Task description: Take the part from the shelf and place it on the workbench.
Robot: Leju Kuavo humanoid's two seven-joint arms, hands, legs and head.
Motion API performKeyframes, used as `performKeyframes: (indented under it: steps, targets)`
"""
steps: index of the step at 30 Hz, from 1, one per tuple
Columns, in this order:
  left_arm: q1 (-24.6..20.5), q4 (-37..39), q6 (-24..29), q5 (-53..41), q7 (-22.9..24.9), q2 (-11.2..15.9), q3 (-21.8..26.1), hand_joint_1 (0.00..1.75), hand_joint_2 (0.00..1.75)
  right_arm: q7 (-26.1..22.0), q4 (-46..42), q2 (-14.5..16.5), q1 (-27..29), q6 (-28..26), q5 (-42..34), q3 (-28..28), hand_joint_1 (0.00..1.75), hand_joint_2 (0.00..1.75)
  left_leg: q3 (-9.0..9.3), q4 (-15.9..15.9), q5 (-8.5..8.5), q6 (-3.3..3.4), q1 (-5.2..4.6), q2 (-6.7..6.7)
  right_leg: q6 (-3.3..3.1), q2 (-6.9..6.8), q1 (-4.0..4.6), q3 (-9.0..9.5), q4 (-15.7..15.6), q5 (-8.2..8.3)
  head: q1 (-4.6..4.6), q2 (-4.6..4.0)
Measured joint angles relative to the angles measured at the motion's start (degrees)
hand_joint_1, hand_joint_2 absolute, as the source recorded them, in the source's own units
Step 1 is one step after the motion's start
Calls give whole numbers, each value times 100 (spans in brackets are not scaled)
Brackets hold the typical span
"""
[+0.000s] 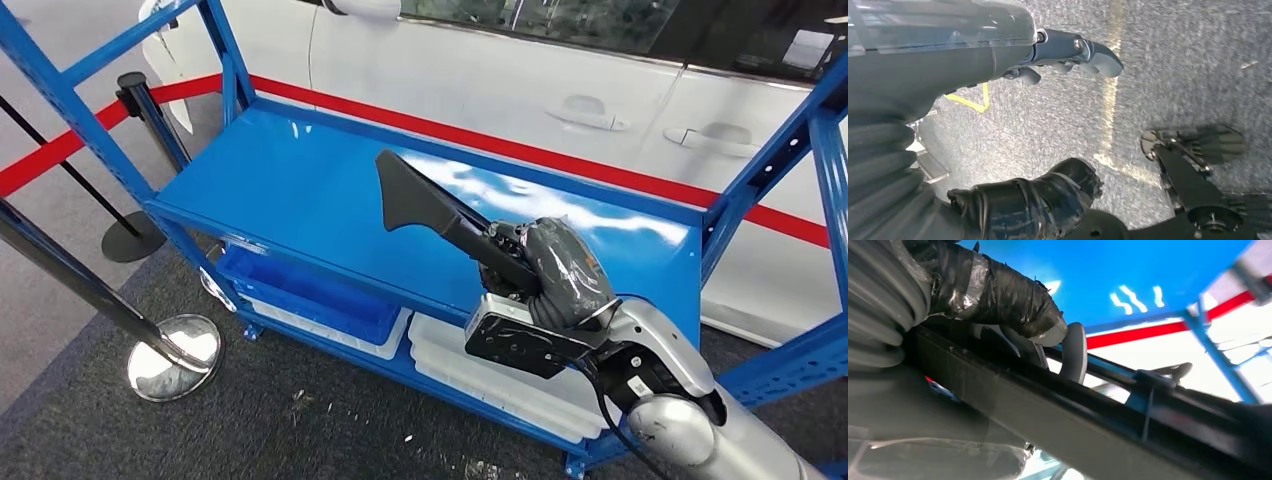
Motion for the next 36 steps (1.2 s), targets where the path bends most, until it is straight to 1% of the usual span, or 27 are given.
performKeyframes:
  steps: [1,3,4,5,6,8,10,11,13,14,15,16,18,19,20,21,22,23,24,26,28,29,31,33,34,35,36]
  targets:
    - [3,0,-7,2,-10,-2,-1,0,175,-12,-16,-9,-2,8,-76,-3,175,175,-35,-42,74,17,22,18,25,0,-4,-67,216,-235,14,0]
    - [11,0,-37,22,-46,-3,-1,0,175,-35,-33,-27,3,14,-187,-6,175,175,-176,-48,189,38,21,30,77,0,-37,-234,888,-756,35,0]
    - [15,0,-57,36,-69,-3,-1,0,175,-47,-36,-35,9,14,-224,-7,175,175,-257,-38,242,31,24,31,104,-1,-58,-278,1186,-887,39,0]
    - [16,0,-76,50,-89,-4,0,0,175,-57,-37,-40,13,14,-252,-7,175,175,-340,-23,294,19,30,32,130,-2,-80,-251,1337,-888,39,0]
    - [17,0,-91,57,-102,-5,0,0,175,-64,-37,-41,14,14,-268,-7,175,175,-424,2,341,0,40,32,153,-4,-100,-128,1289,-778,38,0]
    - [17,0,-104,61,-111,-5,-1,0,175,-72,-46,-42,10,13,-282,-9,175,175,-582,81,414,-56,66,32,184,-6,-134,364,673,-528,40,0]
    - [19,0,-107,61,-114,-9,-2,0,175,-75,-70,-43,4,11,-288,-14,175,175,-701,163,468,-126,76,28,163,-1,-110,794,-9,-522,39,0]
    - [21,0,-107,61,-118,-11,-2,0,175,-80,-83,-44,2,9,-301,-17,175,175,-733,181,496,-166,73,23,132,2,-88,878,-179,-569,42,0]
    - [30,0,-107,60,-134,-15,-1,0,175,-98,-98,-49,4,3,-357,-24,175,175,-759,156,565,-249,81,5,33,-7,-61,856,-240,-532,58,0]
    - [33,0,-108,60,-144,-15,0,0,175,-111,-103,-50,3,1,-391,-24,175,175,-788,168,554,-288,91,-7,-17,-25,-70,837,-261,-487,66,0]
    - [36,0,-110,59,-151,-15,0,0,175,-122,-109,-51,3,-2,-419,-25,175,175,-842,253,457,-323,103,-15,-72,-50,-83,812,-283,-436,62,0]
    - [39,0,-113,58,-157,-16,-1,0,175,-132,-117,-51,3,-3,-441,-26,175,175,-931,448,277,-352,115,-20,-116,-83,-103,782,-301,-387,52,0]
    - [42,0,-119,58,-166,-17,-2,0,175,-148,-128,-55,7,-3,-477,-28,175,175,-1165,1117,-191,-410,134,-19,-157,-147,-108,711,-303,-325,33,0]
    - [46,0,-120,58,-170,-17,-2,0,175,-157,-131,-57,12,-3,-505,-27,175,175,-1257,1443,-339,-435,144,-19,-157,-183,-109,677,-298,-304,32,0]
    - [51,0,-120,58,-174,-17,-2,0,175,-168,-131,-60,19,-3,-537,-27,175,175,-1274,1627,-382,-457,154,-17,-149,-223,-113,645,-288,-288,32,0]
    - [54,0,-120,58,-181,-17,-2,0,175,-179,-131,-60,28,-4,-571,-26,175,175,-1185,1604,-324,-476,164,-9,-139,-269,-122,619,-274,-277,32,0]
    - [55,0,-120,58,-188,-17,-2,0,175,-189,-132,-61,34,-4,-601,-27,175,175,-997,1374,-198,-489,176,17,-124,-314,-133,599,-259,-272,32,0]
    - [52,-1,-120,57,-195,-18,-2,0,175,-196,-138,-64,39,-5,-628,-31,175,175,-737,973,-81,-503,184,114,-101,-364,-138,585,-242,-272,31,0]
    - [46,-1,-120,55,-199,-20,-2,0,175,-202,-150,-70,42,-7,-648,-40,175,175,-505,624,9,-492,169,212,-71,-407,-131,572,-229,-274,22,0]
    - [36,-2,-118,52,-207,-22,-1,0,175,-216,-176,-86,46,-13,-689,-60,175,175,-293,243,65,-409,126,344,-2,-495,-93,572,-213,-279,15,0]
    - [36,-1,-116,50,-211,-21,0,0,175,-234,-191,-95,51,-17,-721,-69,175,175,-334,237,84,-293,104,251,57,-594,-71,587,-223,-271,18,0]
    - [37,-1,-116,48,-211,-22,1,0,175,-241,-198,-101,54,-19,-735,-75,175,175,-343,209,88,-247,112,194,86,-589,-77,578,-209,-294,20,0]
    - [37,-1,-117,43,-211,-23,-1,0,175,-251,-211,-116,59,-21,-763,-95,175,175,-357,171,137,-151,123,72,119,-400,-101,460,61,-508,41,0]
    - [36,0,-119,38,-211,-24,-2,0,175,-255,-219,-132,73,-23,-778,-117,175,175,-377,158,167,-91,108,-49,116,-136,-100,152,754,-877,74,0]
    - [37,0,-120,36,-211,-24,-2,0,175,-255,-220,-137,85,-24,-786,-124,175,175,-389,161,175,-76,91,-118,108,-76,-90,-17,1119,-1007,81,0]
    - [37,0,-120,34,-211,-24,-2,0,175,-255,-220,-139,99,-24,-793,-127,175,175,-396,167,179,-69,71,-196,93,-47,-77,-128,1338,-1036,85,0]
    - [38,0,-120,31,-211,-24,-2,0,175,-255,-220,-140,110,-24,-799,-128,175,175,-399,176,181,-63,51,-277,68,-31,-64,-150,1354,-956,86,0]
